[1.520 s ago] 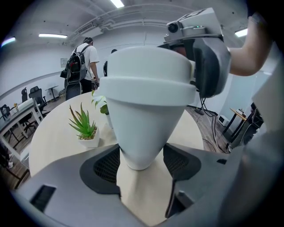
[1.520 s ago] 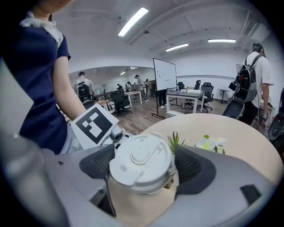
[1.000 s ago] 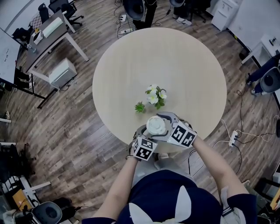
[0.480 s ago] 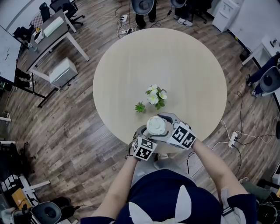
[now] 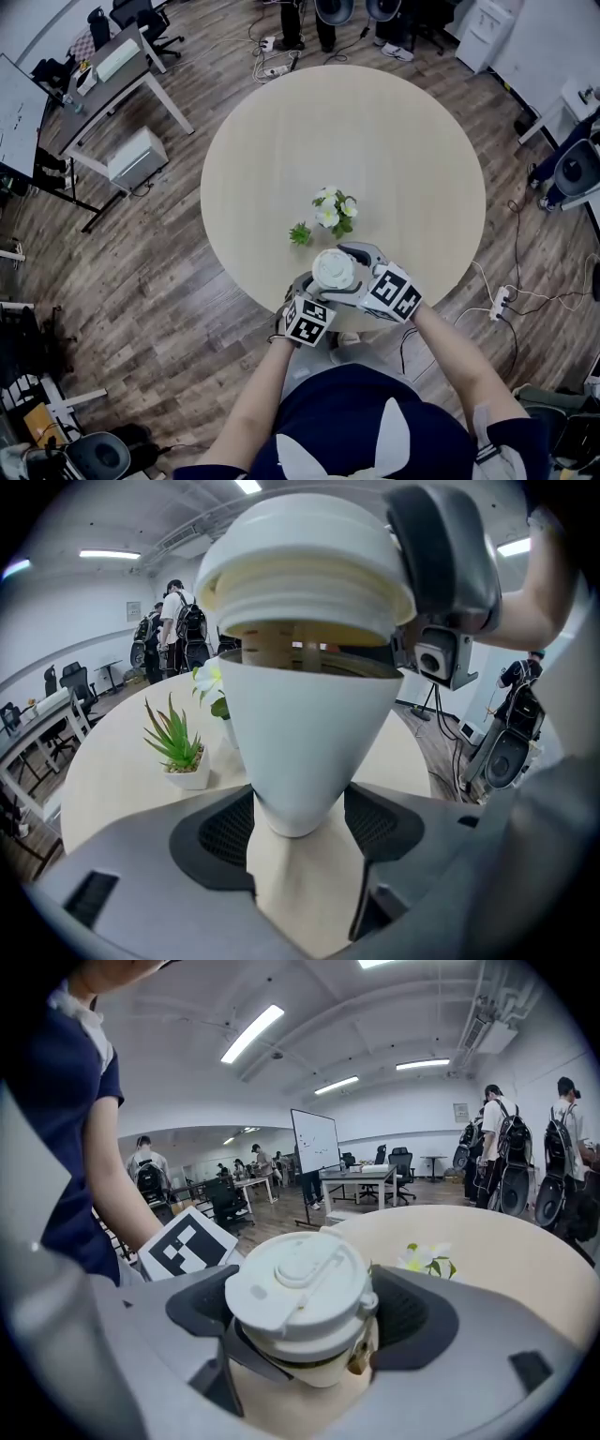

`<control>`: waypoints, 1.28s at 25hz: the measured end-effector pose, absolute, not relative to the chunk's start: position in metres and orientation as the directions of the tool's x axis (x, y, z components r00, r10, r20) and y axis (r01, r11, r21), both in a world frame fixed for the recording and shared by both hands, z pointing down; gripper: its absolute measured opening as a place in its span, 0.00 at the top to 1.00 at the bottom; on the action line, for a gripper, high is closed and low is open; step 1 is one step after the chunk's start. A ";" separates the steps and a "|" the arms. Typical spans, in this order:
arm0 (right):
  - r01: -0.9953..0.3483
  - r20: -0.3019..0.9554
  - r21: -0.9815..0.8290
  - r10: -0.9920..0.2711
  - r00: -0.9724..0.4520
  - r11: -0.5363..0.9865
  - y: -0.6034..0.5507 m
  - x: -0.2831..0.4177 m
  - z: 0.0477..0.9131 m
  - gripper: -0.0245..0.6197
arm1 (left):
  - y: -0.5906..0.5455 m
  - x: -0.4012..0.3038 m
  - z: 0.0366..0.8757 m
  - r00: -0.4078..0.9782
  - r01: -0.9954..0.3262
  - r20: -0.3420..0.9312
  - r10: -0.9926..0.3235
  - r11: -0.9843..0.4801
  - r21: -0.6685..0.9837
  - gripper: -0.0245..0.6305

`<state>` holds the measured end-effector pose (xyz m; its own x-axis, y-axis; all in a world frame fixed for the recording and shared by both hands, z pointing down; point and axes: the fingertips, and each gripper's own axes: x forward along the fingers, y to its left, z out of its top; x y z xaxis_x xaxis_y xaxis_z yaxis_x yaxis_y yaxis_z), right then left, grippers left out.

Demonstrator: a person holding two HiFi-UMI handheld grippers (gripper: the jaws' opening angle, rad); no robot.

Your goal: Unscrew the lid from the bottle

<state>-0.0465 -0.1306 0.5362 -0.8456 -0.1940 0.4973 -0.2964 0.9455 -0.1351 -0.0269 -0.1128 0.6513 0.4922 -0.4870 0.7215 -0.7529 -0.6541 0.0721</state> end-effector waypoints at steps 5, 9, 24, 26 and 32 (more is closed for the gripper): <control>-0.347 0.465 -0.172 -0.234 -0.853 0.922 -0.138 -0.040 0.524 0.28 | -0.113 -0.028 0.652 0.488 -0.750 0.726 -0.485 -0.659 0.064 0.49; -0.371 0.430 -0.218 -0.253 -0.867 0.903 -0.141 -0.036 0.513 0.28 | -0.113 -0.027 0.653 0.483 -0.750 0.726 -0.489 -0.659 0.056 0.49; -0.463 0.367 -0.331 -0.340 -0.866 0.822 -0.152 -0.025 0.492 0.28 | -0.114 -0.028 0.654 0.480 -0.743 0.737 -0.476 -0.667 0.053 0.49; -0.475 0.359 -0.347 -0.353 -0.864 0.809 -0.153 -0.022 0.490 0.28 | -0.114 -0.028 0.654 0.478 -0.744 0.738 -0.476 -0.666 0.052 0.49; -0.495 0.333 -0.394 -0.382 -0.862 0.774 -0.156 -0.017 0.482 0.28 | -0.111 -0.031 0.657 0.470 -0.743 0.747 -0.470 -0.667 0.048 0.50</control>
<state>-0.0167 -0.1558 0.4824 -0.8622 -0.3821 0.3327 -0.4952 0.7743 -0.3940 -0.0305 -0.1110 0.6567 0.4698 -0.4698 0.7474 -0.7431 -0.6675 0.0476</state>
